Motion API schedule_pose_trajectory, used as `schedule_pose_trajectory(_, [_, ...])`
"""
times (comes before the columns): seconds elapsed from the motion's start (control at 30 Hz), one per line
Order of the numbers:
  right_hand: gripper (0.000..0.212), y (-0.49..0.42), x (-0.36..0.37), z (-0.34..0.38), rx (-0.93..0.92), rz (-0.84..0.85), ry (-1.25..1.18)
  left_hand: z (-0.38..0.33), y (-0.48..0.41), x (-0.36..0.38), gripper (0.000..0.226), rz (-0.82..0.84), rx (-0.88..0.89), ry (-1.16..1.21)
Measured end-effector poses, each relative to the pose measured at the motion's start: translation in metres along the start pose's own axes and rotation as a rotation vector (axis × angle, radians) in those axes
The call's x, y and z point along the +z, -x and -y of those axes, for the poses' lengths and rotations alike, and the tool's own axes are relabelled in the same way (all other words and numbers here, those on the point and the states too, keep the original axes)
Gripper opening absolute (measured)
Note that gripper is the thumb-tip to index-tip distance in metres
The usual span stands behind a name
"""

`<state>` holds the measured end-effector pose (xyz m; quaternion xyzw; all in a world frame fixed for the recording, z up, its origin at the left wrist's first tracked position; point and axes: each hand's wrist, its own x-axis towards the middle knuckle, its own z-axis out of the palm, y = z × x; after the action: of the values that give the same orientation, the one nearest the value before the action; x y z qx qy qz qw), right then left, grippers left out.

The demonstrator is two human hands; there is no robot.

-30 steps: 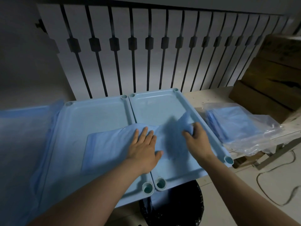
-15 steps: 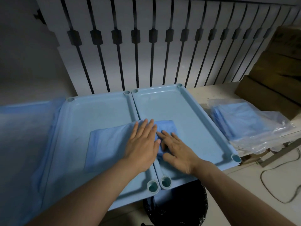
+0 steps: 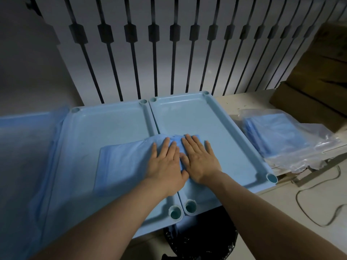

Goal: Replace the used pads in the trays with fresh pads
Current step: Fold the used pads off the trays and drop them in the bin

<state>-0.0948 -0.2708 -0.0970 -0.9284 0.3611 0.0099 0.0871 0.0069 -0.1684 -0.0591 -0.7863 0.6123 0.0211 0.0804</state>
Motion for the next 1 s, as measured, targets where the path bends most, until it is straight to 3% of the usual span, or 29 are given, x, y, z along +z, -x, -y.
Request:
schedule_pose_trajectory(0.1, [0.068,-0.002,-0.006,0.0,0.044,0.024,-0.108,0.0,0.001,-0.002,0.078,0.013,-0.002,-0.004])
schedule_pose_trajectory(0.27, [0.063,0.021,-0.019,-0.007,0.463,-0.335,-0.507,0.0,-0.001,-0.001,0.081,0.044,-0.006,0.022])
schedule_pose_trajectory(0.33, [0.056,0.03,-0.025,-0.012,0.585,-0.246,-0.572,0.0,-0.001,-0.001,0.082,0.042,-0.007,0.032])
schedule_pose_trajectory(0.43, [0.038,0.034,-0.026,-0.015,0.617,-0.093,-0.582,0.002,0.001,0.0,0.081,0.016,-0.002,0.061])
schedule_pose_trajectory(0.53, [0.046,0.031,-0.026,-0.015,0.629,-0.06,-0.669,0.004,0.003,0.0,0.08,0.014,0.006,0.094])
schedule_pose_trajectory(0.7, [0.027,0.033,-0.041,-0.029,0.639,-0.218,-0.882,0.002,0.008,0.0,0.078,-0.034,0.007,0.094])
schedule_pose_trajectory(0.8, [0.027,0.034,-0.049,-0.052,0.68,-0.341,-0.848,-0.006,0.005,-0.006,0.076,-0.07,0.042,0.063])
schedule_pose_trajectory(0.93, [0.011,0.039,-0.051,-0.07,0.679,-0.271,-0.596,-0.028,-0.009,-0.009,0.076,-0.076,0.082,0.06])
schedule_pose_trajectory(1.0, [0.032,0.041,-0.047,-0.07,0.626,-0.255,-0.36,-0.038,-0.016,-0.005,0.077,-0.06,0.099,0.054])
